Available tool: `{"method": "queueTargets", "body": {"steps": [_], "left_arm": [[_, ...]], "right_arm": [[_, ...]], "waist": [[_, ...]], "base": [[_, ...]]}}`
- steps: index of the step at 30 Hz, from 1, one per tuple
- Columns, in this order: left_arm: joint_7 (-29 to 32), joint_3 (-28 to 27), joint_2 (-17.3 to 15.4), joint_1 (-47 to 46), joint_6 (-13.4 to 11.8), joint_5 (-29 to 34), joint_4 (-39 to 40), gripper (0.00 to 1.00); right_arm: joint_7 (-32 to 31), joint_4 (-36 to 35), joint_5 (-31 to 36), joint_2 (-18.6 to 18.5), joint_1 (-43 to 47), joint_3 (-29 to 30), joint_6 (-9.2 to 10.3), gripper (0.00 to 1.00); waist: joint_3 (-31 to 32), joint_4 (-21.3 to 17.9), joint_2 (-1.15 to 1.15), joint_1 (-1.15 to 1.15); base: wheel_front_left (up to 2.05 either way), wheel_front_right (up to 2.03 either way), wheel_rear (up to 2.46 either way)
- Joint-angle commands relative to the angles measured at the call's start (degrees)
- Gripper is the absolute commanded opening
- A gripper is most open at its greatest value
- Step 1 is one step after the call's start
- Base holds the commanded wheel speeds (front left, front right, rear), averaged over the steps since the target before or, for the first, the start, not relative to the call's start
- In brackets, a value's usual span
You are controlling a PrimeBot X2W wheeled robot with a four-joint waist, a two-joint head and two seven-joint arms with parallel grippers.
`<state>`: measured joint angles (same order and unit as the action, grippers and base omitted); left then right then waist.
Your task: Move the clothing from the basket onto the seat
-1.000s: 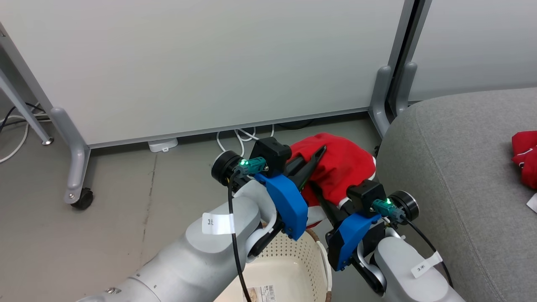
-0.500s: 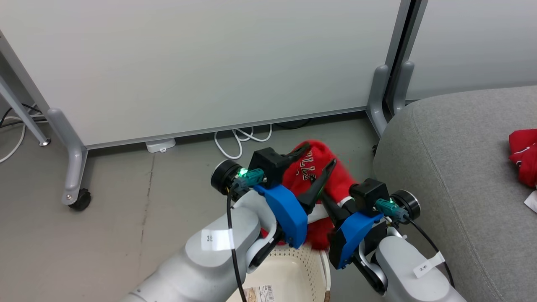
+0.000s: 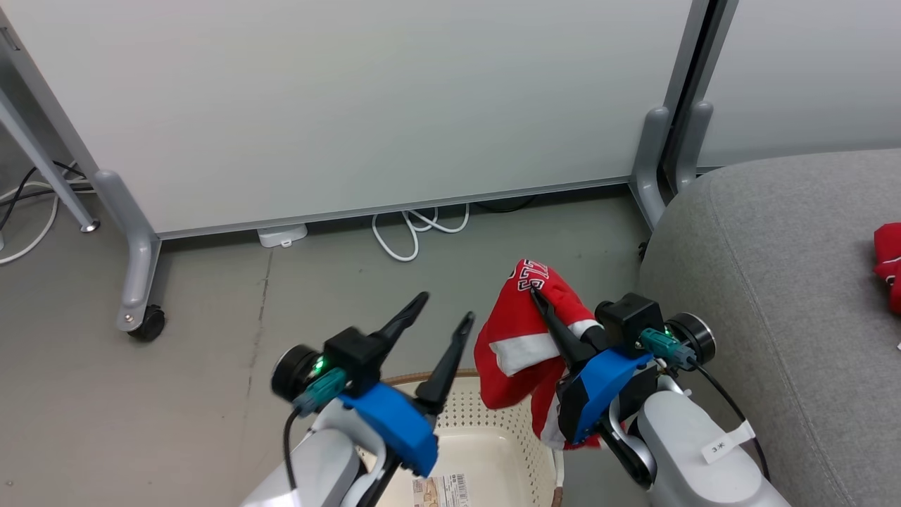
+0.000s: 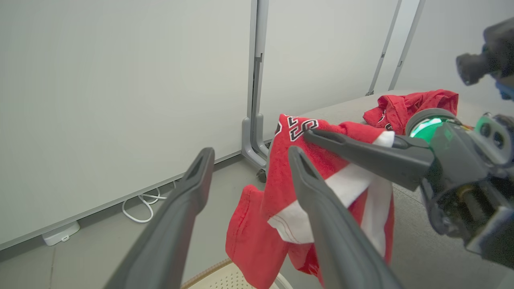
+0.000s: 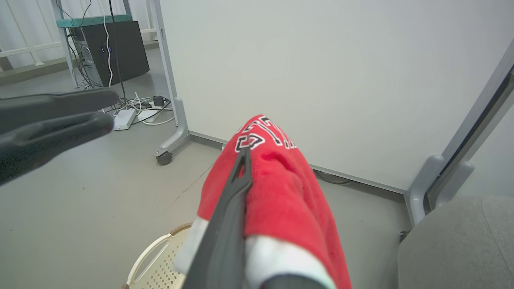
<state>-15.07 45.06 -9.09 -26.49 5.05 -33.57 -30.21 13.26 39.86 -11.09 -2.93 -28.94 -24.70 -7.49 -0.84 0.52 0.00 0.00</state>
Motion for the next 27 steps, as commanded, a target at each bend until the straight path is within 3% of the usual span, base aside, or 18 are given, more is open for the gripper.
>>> {"method": "queueTargets", "body": {"steps": [1, 14, 27], "left_arm": [[-0.15, -3.19, -0.87, 3.03, 0.01, 2.22, 1.70, 1.00], [-0.16, -17.74, -1.26, 15.55, 1.53, 10.74, 7.12, 1.00], [-0.15, -22.11, 1.67, 17.78, 2.54, 14.55, 6.84, 1.00]], "right_arm": [[0.15, -0.53, 0.47, 0.06, 0.67, 0.45, -0.01, 0.00], [-0.63, -2.23, 1.28, -0.19, 1.75, 2.26, -0.01, 0.00], [-1.27, -3.55, 1.34, -0.23, 2.37, 3.36, -0.01, 0.00]], "waist": [[-0.05, 0.31, 0.00, 0.00], [-0.02, 1.09, 0.00, 0.00], [-0.19, 0.71, 0.00, 0.00]], "base": [[0.00, 0.00, 0.00], [0.00, 0.00, 0.00], [0.00, 0.00, 0.00]]}}
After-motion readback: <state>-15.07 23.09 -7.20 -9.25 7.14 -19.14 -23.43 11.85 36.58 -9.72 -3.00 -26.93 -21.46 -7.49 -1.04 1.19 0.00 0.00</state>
